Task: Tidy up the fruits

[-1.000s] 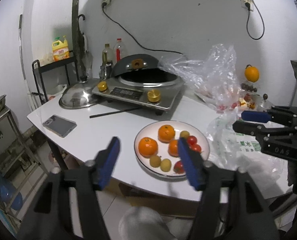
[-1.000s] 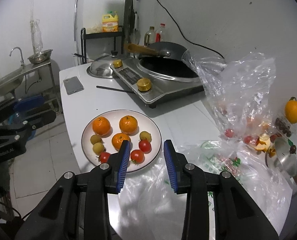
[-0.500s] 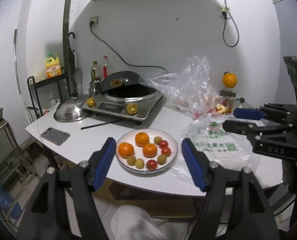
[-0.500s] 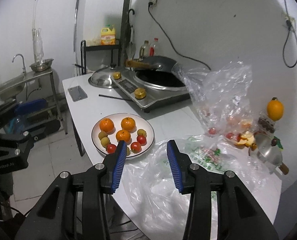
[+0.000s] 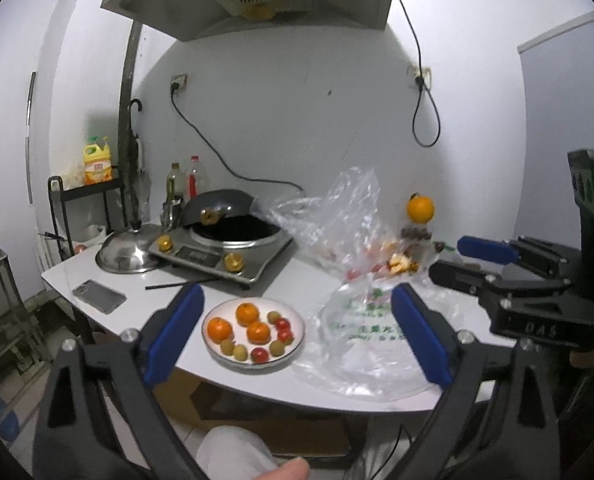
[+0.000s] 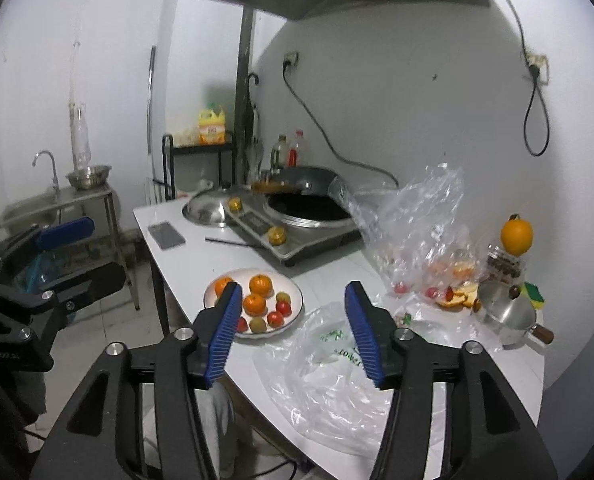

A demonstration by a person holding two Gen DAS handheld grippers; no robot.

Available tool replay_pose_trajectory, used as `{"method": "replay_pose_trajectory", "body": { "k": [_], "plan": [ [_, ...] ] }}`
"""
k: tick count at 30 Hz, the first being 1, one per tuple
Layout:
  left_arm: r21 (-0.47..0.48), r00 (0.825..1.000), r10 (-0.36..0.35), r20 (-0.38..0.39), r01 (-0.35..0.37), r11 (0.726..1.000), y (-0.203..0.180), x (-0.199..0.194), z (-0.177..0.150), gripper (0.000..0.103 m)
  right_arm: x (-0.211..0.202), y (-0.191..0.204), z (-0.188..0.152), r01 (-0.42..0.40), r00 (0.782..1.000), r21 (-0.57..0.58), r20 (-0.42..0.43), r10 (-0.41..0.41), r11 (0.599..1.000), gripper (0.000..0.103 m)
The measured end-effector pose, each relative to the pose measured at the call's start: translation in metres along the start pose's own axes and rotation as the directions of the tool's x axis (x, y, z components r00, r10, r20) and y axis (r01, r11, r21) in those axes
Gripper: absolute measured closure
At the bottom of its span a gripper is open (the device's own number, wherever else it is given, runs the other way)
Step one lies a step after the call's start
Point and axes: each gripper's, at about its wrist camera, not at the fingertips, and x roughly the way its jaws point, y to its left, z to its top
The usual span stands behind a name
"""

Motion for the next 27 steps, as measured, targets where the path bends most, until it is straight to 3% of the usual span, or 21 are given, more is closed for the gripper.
{"method": "replay_pose_trajectory", "body": {
  "k": [10,17,22,27],
  "plan": [
    [0.065,0.994,-0.005,0.106,-0.002,0.998,-0.029,-0.036,0.035,0.006,-0.053,-0.007,0.022,0.047,0.991,0.027,0.127,-0.050,0.999,0.031],
    [0.098,0.988,0.031,0.153,-0.046,0.994,-0.040,-0.050,0.054,0.001,-0.078,-0.015,0.034,0.061,0.978,0.035,0.196,-0.067,0.998,0.024],
    [0.107,0.986,0.039,0.161,-0.056,0.993,-0.046,-0.054,0.065,0.001,-0.090,-0.018,0.042,0.071,0.971,0.039,0.227,-0.078,0.997,0.024],
    [0.115,0.975,0.048,0.218,-0.074,0.991,-0.053,-0.068,0.077,0.001,-0.107,-0.020,0.052,0.089,0.959,0.036,0.268,-0.095,0.995,0.024]
  ]
}}
